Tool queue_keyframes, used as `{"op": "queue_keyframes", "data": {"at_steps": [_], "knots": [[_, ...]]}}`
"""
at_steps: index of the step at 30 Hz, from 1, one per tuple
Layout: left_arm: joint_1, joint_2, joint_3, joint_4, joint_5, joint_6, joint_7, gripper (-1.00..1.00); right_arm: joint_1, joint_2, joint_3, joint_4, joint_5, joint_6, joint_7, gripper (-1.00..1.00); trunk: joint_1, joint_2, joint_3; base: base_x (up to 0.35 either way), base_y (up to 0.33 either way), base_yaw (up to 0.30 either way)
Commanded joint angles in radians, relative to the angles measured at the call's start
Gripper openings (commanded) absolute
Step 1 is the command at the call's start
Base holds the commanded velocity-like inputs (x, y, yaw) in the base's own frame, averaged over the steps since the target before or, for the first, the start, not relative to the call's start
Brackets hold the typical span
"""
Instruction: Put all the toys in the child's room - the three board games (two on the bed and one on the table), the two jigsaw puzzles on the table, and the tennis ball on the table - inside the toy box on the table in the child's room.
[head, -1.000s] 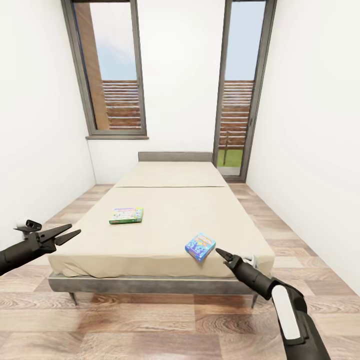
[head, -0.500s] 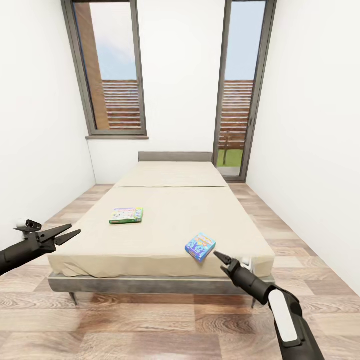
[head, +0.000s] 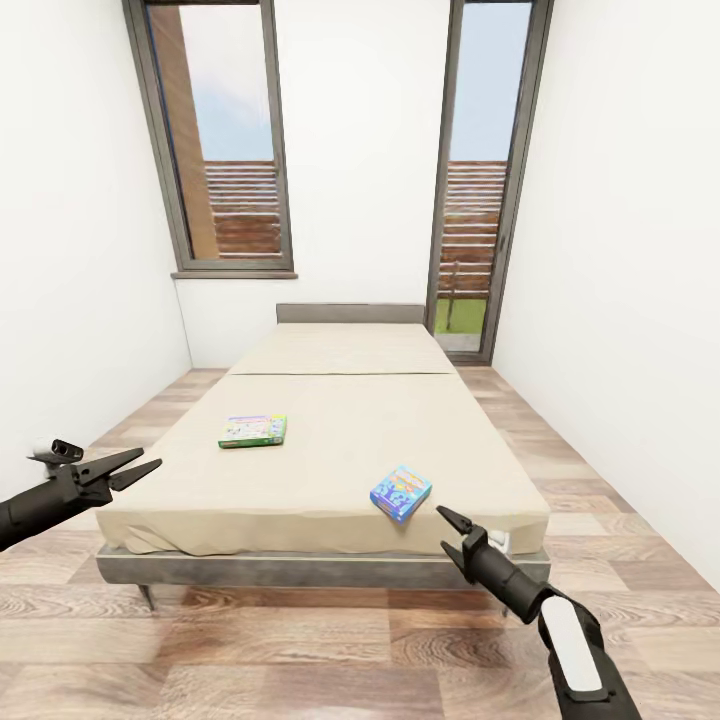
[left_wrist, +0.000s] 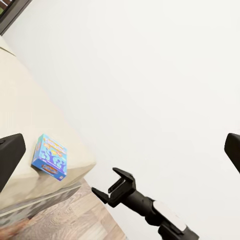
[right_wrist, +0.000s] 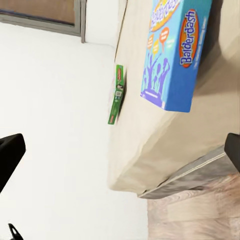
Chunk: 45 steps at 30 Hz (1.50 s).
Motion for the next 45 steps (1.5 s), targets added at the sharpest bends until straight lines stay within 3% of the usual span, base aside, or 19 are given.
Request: {"op": "queue_keyframes", "data": {"at_steps": [1, 5, 14, 21, 27, 45], "knots": [[-0.001, 0.000, 0.000, 0.000, 0.001, 0.010, -0.002, 1.00, -0.001, 0.001, -0.004, 0.015, -0.035, 0.007, 0.001, 1.00, 0.000, 0.000, -0.001, 0.000, 0.000, 0.000], [-0.001, 0.000, 0.000, 0.000, 0.001, 0.010, -0.002, 1.00, -0.002, 0.000, -0.005, 0.042, -0.086, -0.002, -0.016, 1.00, 0.000, 0.000, -0.001, 0.000, 0.000, 0.000], [-0.001, 0.000, -0.001, 0.000, 0.001, 0.010, -0.003, 1.00, 0.000, 0.007, -0.004, 0.071, -0.147, -0.137, -0.033, 1.00, 0.000, 0.000, -0.001, 0.000, 0.000, 0.000], [-0.001, 0.001, 0.000, 0.000, 0.003, 0.010, -0.005, 1.00, -0.001, 0.035, -0.001, 0.140, -0.256, -0.197, -0.036, 1.00, 0.000, 0.000, -0.001, 0.000, 0.000, 0.000], [-0.001, 0.000, 0.000, 0.000, 0.003, 0.010, -0.005, 1.00, -0.003, 0.038, -0.001, 0.162, -0.274, -0.236, -0.038, 1.00, 0.000, 0.000, -0.001, 0.000, 0.000, 0.000], [0.000, -0.004, 0.000, 0.000, 0.003, 0.010, -0.005, 1.00, -0.005, 0.037, -0.008, 0.205, -0.289, -0.253, -0.061, 1.00, 0.000, 0.000, -0.001, 0.000, 0.000, 0.000]]}}
